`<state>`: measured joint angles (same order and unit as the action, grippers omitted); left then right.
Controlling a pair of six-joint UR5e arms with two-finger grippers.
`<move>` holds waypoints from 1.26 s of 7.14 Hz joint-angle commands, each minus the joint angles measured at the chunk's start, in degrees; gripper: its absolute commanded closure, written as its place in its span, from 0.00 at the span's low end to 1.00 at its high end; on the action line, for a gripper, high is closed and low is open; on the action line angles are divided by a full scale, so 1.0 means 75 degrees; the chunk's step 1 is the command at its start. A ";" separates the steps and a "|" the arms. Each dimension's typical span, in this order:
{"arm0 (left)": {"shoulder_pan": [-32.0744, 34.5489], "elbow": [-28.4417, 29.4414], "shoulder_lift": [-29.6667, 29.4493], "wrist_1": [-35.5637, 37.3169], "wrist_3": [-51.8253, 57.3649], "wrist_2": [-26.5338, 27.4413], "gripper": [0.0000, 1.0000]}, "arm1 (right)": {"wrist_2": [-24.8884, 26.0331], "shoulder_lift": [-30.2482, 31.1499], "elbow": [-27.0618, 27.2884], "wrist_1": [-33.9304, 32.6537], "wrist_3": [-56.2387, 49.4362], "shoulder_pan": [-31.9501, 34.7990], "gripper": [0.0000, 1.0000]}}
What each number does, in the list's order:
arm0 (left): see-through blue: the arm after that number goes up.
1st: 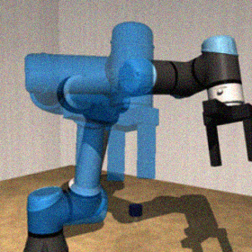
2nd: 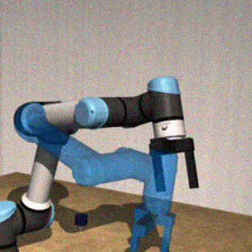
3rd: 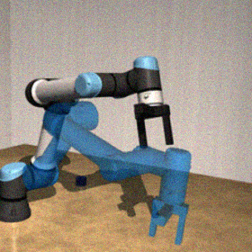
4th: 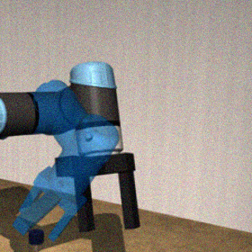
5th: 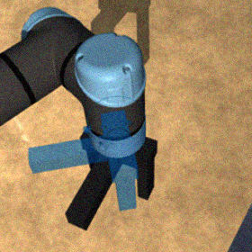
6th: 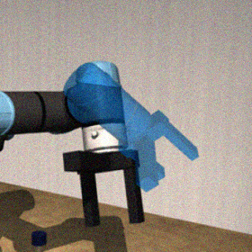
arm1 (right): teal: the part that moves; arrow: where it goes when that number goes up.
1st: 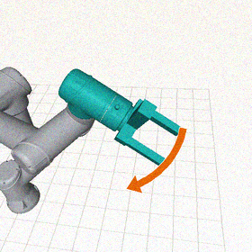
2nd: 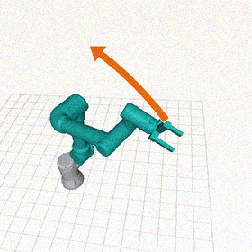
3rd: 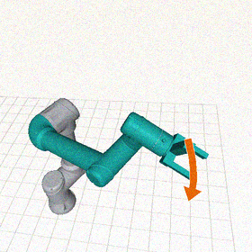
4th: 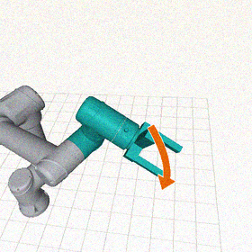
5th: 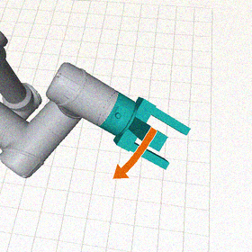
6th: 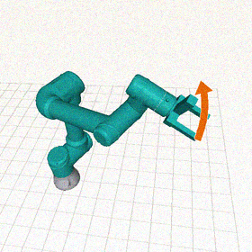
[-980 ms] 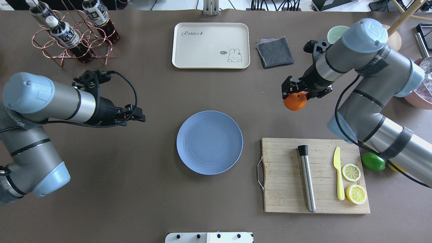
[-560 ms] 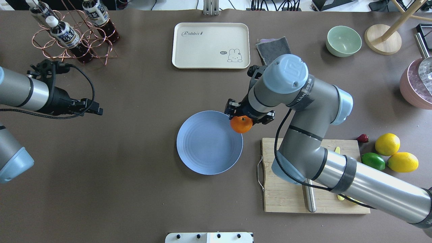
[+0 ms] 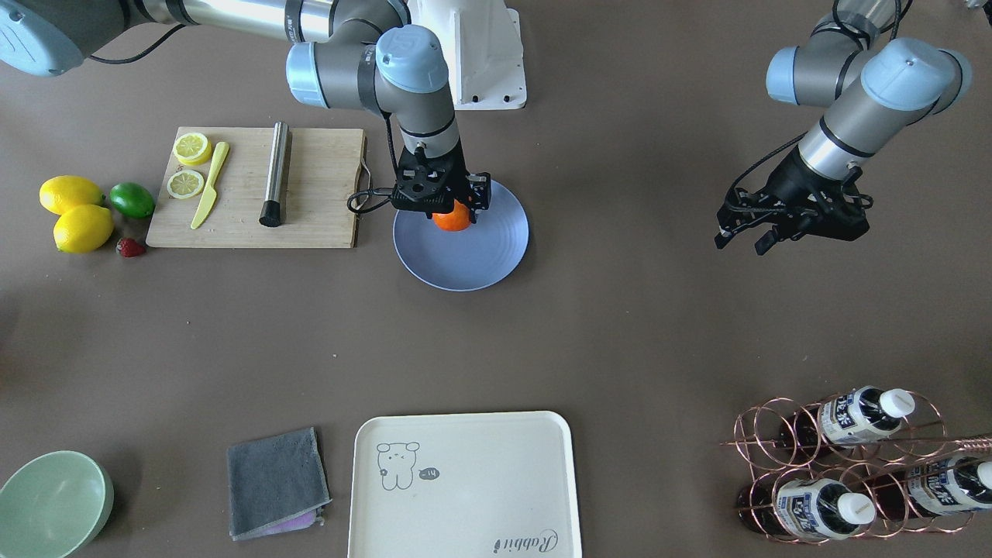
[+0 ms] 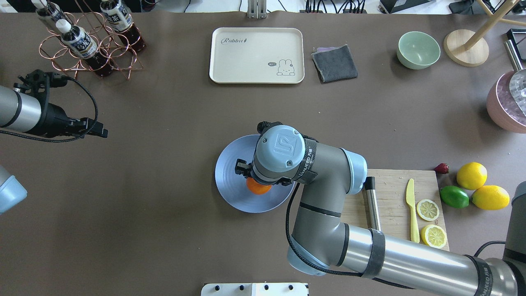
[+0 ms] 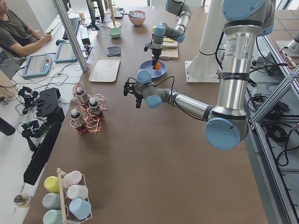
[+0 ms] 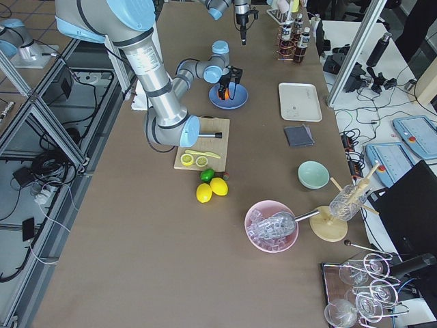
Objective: Pick orange to plate
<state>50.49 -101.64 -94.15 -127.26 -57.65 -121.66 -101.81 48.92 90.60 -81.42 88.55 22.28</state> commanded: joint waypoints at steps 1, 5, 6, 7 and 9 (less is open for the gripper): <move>0.0006 -0.0006 0.0003 -0.0001 0.0000 0.0003 0.24 | 0.0028 -0.0031 -0.0069 0.0016 -0.0005 -0.0076 0.80; 0.0006 -0.0181 -0.0009 0.0046 -0.0070 -0.0009 0.24 | 0.0111 0.0016 -0.0035 0.0355 0.0018 0.0168 0.00; 0.0169 -0.0252 0.0003 0.0069 -0.0082 -0.0322 0.24 | -0.0575 0.0167 0.0245 0.0309 -0.0005 0.0623 0.00; 0.0588 -0.0368 0.0003 0.0093 -0.0036 -0.0766 0.24 | -0.1440 0.0772 0.0955 0.0263 -0.0086 0.1381 0.00; 0.1432 -0.0300 0.0281 0.0116 0.1010 -0.1390 0.24 | -0.2487 0.3097 0.2747 0.0262 -0.2159 0.2963 0.00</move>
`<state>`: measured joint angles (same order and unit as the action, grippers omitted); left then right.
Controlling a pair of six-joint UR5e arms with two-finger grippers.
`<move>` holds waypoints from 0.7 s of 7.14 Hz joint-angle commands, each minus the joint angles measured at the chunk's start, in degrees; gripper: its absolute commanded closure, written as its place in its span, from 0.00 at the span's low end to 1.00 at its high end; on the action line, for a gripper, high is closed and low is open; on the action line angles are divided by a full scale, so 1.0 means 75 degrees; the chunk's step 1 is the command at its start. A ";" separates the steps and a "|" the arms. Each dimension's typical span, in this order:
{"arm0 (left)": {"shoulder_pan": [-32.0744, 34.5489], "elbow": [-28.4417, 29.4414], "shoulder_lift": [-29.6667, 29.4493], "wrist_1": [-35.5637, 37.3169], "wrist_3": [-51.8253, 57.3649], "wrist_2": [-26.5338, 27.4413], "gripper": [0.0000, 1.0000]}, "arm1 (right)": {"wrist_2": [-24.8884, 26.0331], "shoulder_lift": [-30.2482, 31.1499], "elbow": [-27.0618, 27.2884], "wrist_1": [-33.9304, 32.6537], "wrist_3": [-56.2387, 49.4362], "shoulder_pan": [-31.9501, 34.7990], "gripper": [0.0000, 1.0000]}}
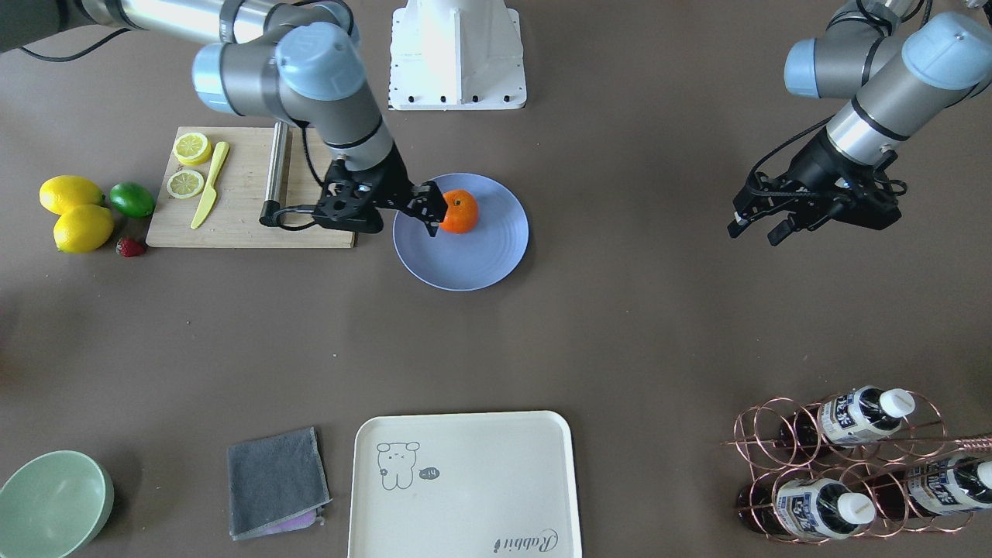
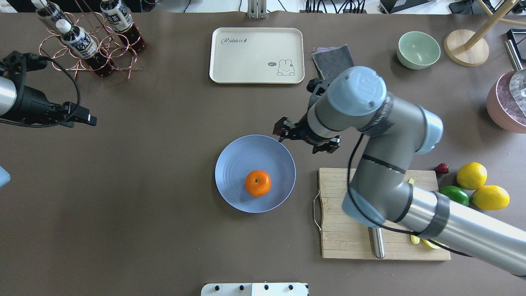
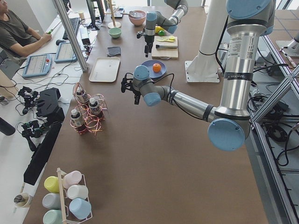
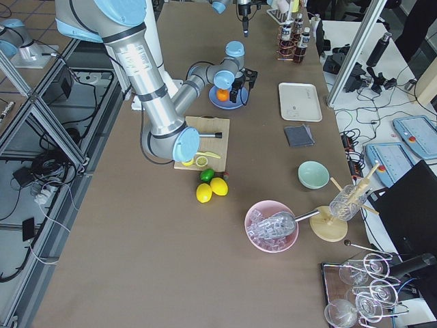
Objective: Pick orange to plate
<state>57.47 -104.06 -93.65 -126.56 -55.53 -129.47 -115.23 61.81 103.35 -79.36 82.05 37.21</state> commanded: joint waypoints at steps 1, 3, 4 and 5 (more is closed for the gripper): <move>0.1109 0.0151 0.0461 0.0347 0.1989 -0.0698 0.24 | -0.1537 0.2342 0.1311 0.0000 -0.2641 0.2106 0.00; 0.2398 0.0385 0.0895 0.1494 0.4497 -0.1274 0.24 | -0.2352 0.4171 0.1081 0.0012 -0.6722 0.3867 0.00; 0.2880 0.0607 0.1002 0.1870 0.5519 -0.1438 0.24 | -0.2644 0.4633 0.0453 -0.0023 -0.8728 0.4954 0.00; 0.3279 0.0807 0.1177 0.2176 0.6225 -0.1579 0.24 | -0.2984 0.4742 -0.0528 -0.0024 -1.0686 0.6020 0.00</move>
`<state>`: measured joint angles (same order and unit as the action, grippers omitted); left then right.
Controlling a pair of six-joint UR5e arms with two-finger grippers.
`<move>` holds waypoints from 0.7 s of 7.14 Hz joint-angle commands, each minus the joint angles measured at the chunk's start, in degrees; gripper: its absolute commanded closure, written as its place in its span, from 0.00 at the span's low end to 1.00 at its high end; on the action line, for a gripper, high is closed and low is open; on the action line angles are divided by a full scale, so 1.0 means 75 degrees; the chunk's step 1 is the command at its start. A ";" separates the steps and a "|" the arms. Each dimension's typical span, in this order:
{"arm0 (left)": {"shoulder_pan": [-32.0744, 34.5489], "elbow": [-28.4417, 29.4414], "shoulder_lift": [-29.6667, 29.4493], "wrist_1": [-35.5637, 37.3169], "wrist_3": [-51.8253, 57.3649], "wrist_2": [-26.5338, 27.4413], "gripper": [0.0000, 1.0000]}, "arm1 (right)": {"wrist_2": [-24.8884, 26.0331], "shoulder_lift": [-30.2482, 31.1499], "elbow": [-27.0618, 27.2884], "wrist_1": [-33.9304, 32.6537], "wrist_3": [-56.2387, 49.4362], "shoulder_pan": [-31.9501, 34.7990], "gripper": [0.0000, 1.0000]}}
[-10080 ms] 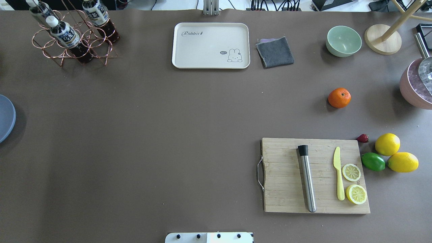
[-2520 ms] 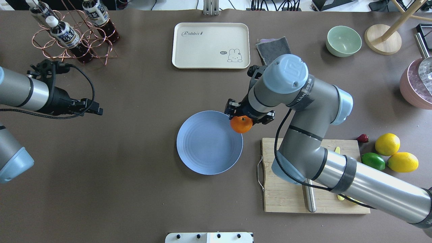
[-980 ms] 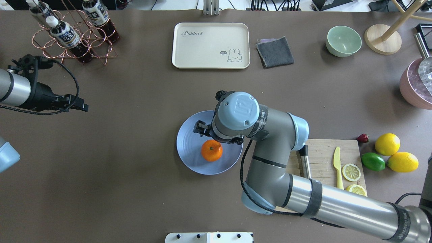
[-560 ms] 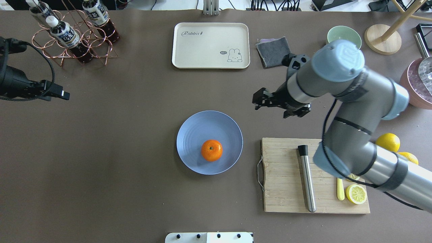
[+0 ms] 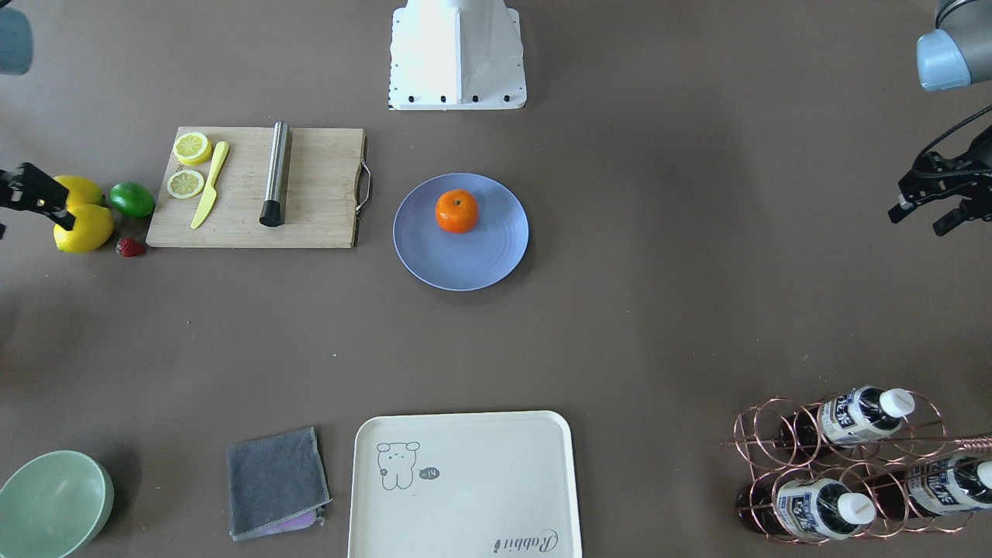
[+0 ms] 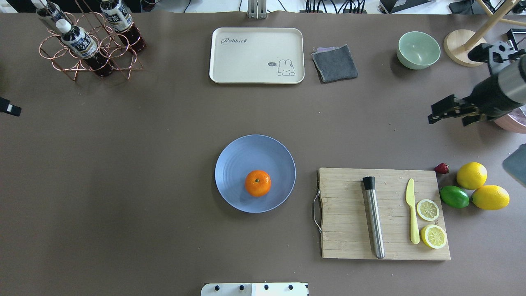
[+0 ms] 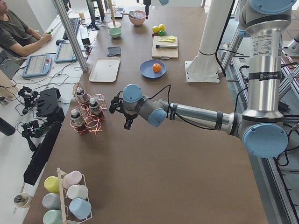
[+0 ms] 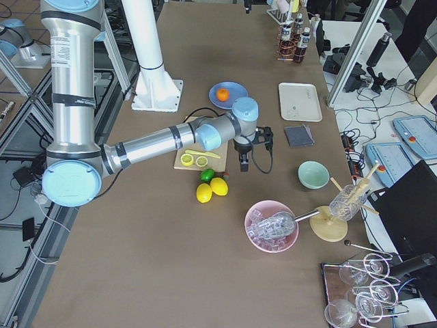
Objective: Pick orange to plate
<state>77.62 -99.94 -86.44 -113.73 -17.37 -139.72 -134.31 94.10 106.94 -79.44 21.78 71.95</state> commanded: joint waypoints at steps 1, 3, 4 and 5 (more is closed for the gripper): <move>0.0700 0.0224 0.0461 0.0515 0.1237 -0.0214 0.24 | -0.0490 0.0426 -0.1874 -0.0013 -0.4190 0.2152 0.00; 0.0666 0.0201 0.0545 0.0925 0.1273 0.0031 0.24 | -0.0385 0.0473 -0.2176 -0.0188 -0.4742 0.2709 0.00; 0.0701 0.0189 0.0545 0.0891 0.1227 0.0032 0.12 | -0.0374 0.0450 -0.2246 -0.0339 -0.5011 0.2804 0.00; 0.0678 0.0293 0.0533 0.0903 0.1238 0.0043 0.03 | -0.0246 0.0380 -0.2328 -0.0387 -0.5037 0.2828 0.00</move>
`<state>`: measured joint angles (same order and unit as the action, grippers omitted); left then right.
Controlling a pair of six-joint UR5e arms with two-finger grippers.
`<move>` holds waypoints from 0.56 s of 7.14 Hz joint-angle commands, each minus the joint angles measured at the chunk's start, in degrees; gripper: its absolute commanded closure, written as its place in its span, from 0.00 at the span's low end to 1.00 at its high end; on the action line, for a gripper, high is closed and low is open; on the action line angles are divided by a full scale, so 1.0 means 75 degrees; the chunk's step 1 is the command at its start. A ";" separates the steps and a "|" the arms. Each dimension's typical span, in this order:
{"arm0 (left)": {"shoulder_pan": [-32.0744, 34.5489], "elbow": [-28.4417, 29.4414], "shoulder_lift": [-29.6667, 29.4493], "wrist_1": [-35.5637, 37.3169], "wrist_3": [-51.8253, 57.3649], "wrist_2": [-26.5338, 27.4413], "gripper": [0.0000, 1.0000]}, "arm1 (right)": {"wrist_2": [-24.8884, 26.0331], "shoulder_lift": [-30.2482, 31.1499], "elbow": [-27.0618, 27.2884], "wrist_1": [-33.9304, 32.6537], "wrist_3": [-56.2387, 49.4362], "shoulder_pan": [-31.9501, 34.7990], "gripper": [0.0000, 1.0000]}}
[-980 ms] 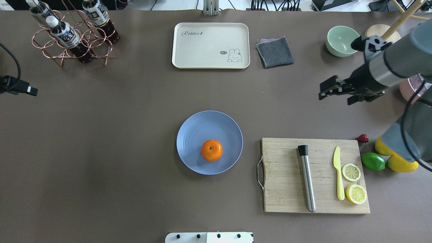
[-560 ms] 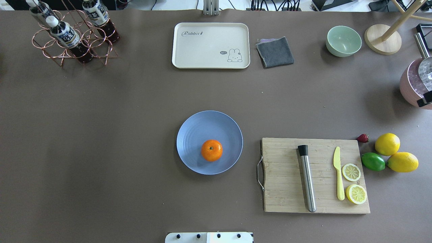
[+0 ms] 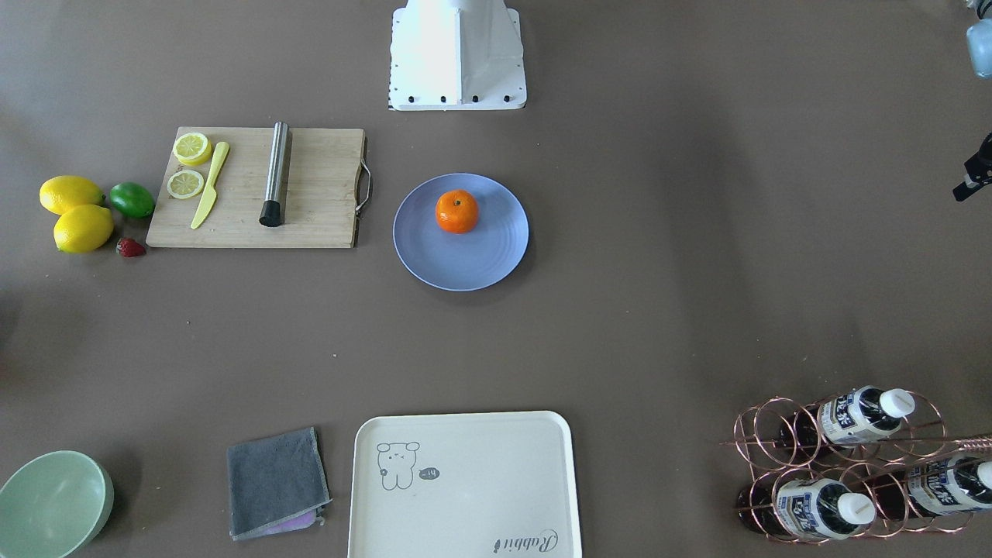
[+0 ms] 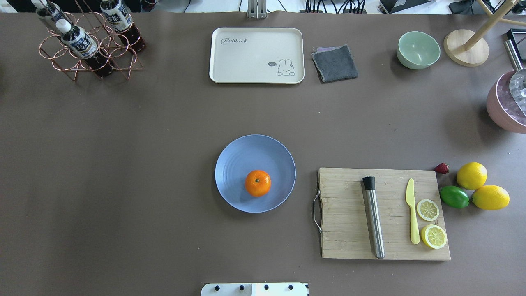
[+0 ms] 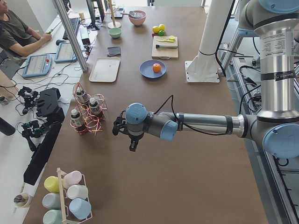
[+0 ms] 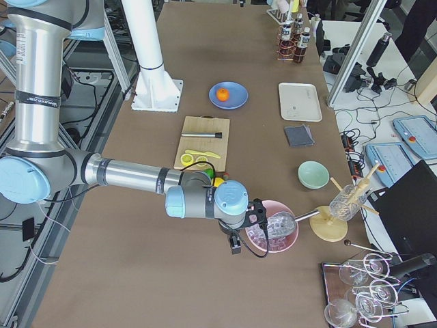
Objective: Pick orange to plate
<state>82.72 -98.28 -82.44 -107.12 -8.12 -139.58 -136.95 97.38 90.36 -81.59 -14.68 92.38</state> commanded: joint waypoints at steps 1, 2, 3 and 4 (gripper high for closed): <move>-0.0002 0.0108 -0.0012 0.0010 0.0051 0.0001 0.03 | 0.0212 -0.0104 -0.0177 -0.0102 -0.0175 0.0104 0.00; -0.0002 0.0178 -0.0035 0.0010 0.0017 0.0013 0.03 | 0.0213 -0.0105 -0.0177 -0.0102 -0.0175 0.0104 0.00; 0.0010 0.0202 -0.0105 0.0010 0.0016 0.0024 0.03 | 0.0201 -0.0163 -0.0177 -0.0091 -0.0175 0.0104 0.00; 0.0033 0.0191 -0.0025 0.0010 0.0028 0.0338 0.03 | 0.0178 -0.0175 -0.0166 -0.0102 -0.0175 0.0104 0.00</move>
<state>82.81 -96.92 -82.90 -107.05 -7.96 -138.90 -135.49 96.29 89.09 -82.30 -15.98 93.15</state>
